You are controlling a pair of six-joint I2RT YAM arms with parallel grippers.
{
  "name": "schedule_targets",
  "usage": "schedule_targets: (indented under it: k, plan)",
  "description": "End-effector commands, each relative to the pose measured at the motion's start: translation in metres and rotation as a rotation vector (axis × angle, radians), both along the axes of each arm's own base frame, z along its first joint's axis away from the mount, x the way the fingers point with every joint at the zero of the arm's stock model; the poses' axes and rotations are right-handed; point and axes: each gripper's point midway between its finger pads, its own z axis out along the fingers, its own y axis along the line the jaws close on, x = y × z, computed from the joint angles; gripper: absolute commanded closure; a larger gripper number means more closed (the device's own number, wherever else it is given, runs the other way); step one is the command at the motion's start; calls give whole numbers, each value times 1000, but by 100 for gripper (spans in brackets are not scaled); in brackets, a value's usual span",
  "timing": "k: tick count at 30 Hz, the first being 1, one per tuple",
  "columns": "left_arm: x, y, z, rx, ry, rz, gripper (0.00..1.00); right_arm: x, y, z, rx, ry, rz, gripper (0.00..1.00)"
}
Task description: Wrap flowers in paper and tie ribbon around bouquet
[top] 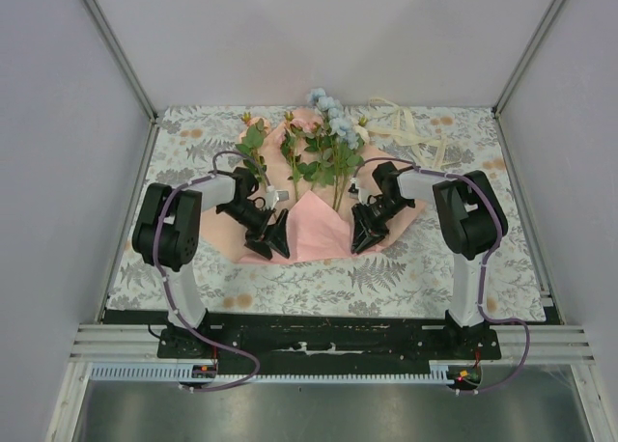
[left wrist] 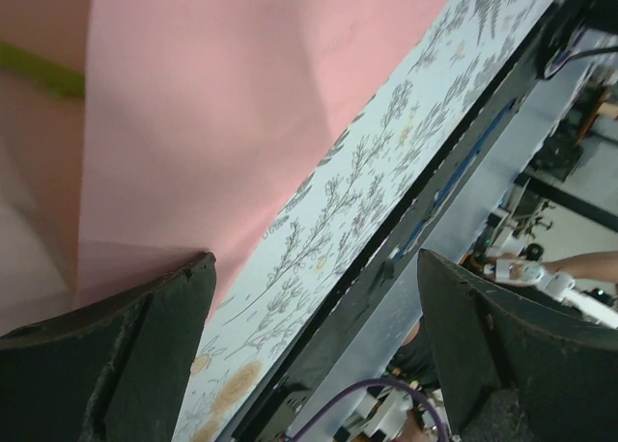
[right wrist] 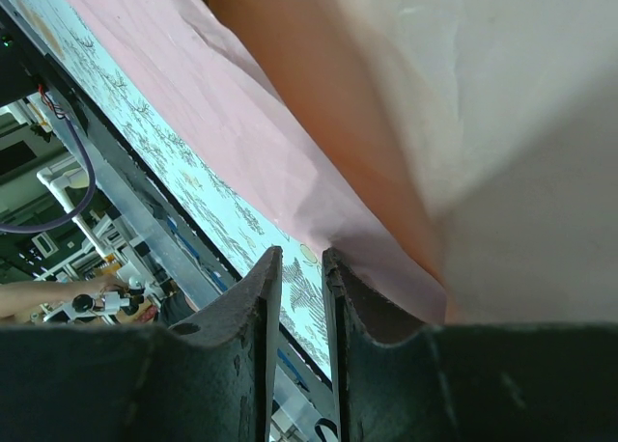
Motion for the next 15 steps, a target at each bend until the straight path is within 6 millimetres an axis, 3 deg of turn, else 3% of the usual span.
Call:
schedule_targets:
  k: [1,9,15]
  plan:
    - [-18,50,-29,211,-58,-208,3,11,-27,-22,-153,-83,27,68]
    - [-30,75,-38,238,-25,-216,3,12,-35,-23,-166,-87,21,67]
    - [-19,95,-42,207,33,-121,3,12,-42,-21,-168,-92,12,67]
